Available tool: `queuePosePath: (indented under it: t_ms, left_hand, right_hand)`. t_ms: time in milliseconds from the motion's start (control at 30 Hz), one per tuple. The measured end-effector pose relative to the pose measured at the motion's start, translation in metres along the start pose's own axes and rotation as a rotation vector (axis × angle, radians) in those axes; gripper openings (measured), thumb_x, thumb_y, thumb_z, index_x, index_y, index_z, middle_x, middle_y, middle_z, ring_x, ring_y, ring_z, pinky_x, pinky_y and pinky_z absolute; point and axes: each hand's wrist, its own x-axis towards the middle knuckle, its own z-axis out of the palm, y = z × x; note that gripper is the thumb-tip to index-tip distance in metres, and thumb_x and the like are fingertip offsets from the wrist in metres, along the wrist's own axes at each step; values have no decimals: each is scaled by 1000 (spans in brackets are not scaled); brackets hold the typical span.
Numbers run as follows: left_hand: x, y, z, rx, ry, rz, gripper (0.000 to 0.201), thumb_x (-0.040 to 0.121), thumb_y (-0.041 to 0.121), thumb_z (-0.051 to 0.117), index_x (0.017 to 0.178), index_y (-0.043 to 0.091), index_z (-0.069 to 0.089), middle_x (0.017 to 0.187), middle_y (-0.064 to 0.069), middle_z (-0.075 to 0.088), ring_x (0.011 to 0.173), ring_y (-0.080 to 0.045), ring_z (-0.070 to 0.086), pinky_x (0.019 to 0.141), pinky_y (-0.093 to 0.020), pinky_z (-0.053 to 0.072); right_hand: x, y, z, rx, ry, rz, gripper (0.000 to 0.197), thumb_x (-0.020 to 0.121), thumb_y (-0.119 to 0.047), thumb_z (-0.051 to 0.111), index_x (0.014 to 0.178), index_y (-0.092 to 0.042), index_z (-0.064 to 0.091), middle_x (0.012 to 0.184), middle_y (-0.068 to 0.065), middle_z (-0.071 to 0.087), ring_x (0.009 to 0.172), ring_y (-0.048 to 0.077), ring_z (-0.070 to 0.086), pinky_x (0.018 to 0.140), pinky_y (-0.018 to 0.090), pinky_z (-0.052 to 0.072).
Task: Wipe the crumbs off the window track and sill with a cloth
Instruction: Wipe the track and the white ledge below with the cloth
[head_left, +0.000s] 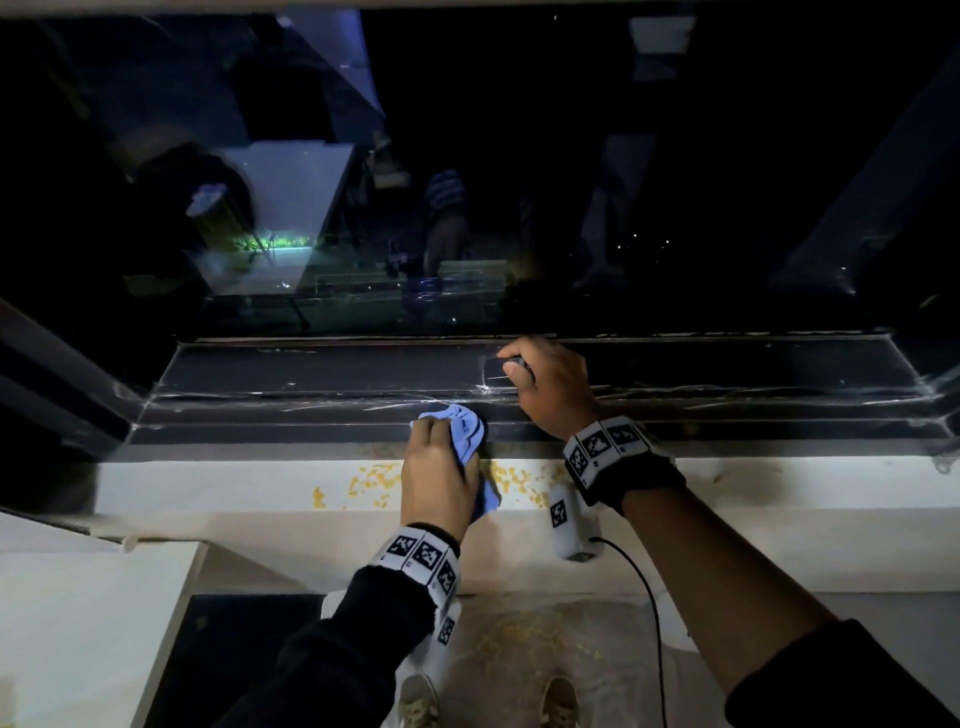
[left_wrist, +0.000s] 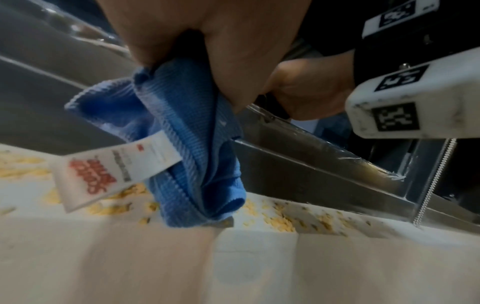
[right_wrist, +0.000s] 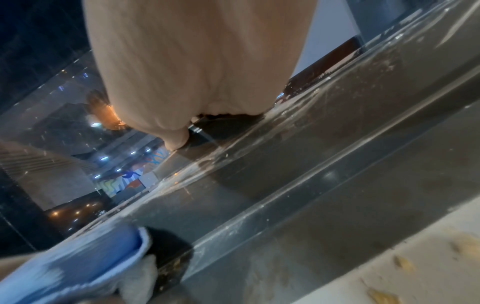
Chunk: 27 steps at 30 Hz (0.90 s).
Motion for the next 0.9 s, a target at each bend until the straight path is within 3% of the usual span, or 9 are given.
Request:
queuePosePath:
  t_ms: [67,200,300,400,467,567,667,767,900]
  left_hand:
    - [1,9,-2,105,-10,60,32,76,12,68,103,-3,60,106,-18,56,94,-32,58,84,-35,50]
    - [2,24,4,247,-94,226,27,63,10,74,84,-1,62,84,-15,59,72,-30,59,63,-29,52]
    - [13,33,5,283,-247,237,15,78,12,59,91,4,61,101,-11,52,81,-30,58,63,-31,41]
    - [41,28,-22,271,-381,268,17,82,21,55,90,8,62,100,-11,57,85,-31,61,65,-32,44]
    - [52,19,-44,191,-337,287,18,82,24,59,89,7,61,98,-11,55,80,-30,59,65,-34,46]
    - [45,8,-52,170,-286,420,25,81,23,61,102,9,60,104,-7,48,76,-28,57,64,-38,48]
    - [33,5,-31,222,-345,487,45,70,7,68,113,8,57,108,-8,50,79,-29,58,66,-38,51]
    - [25,7,-7,280,-315,467,56,58,-5,68,112,5,57,107,-10,53,86,-29,57,69,-38,51]
    - [10,18,10,407,-273,432,51,54,6,74,104,5,63,100,-10,60,87,-29,56,76,-32,51]
  right_hand:
    - [1,-1,3,-9,36,-6,23,87,-26,47,98,-18,66,90,3,66,83,29,61,78,41,45]
    - [3,-3,5,-49,67,-12,26,85,-28,44,95,-19,67,89,2,67,79,31,62,73,38,44]
    - [3,-2,3,-31,70,-33,33,84,-34,39,95,-19,67,88,2,68,78,30,62,72,38,46]
    - [4,-1,0,-23,69,-44,35,85,-35,39,95,-18,67,89,3,68,80,31,63,73,38,47]
    - [3,-2,1,-34,71,-42,35,85,-36,38,95,-19,67,89,3,68,80,31,62,74,38,44]
    - [2,-3,2,-44,88,-43,33,85,-35,39,93,-19,67,87,3,67,78,31,62,72,38,45]
    - [3,-3,2,-40,98,-64,33,86,-34,40,93,-18,67,84,4,67,75,32,62,69,38,48]
    - [3,-2,1,-42,75,-56,34,86,-35,38,95,-18,67,87,3,67,78,31,62,71,38,48]
    - [2,-2,1,-36,20,-21,39,86,-40,35,99,-20,65,92,1,67,84,30,63,76,39,45]
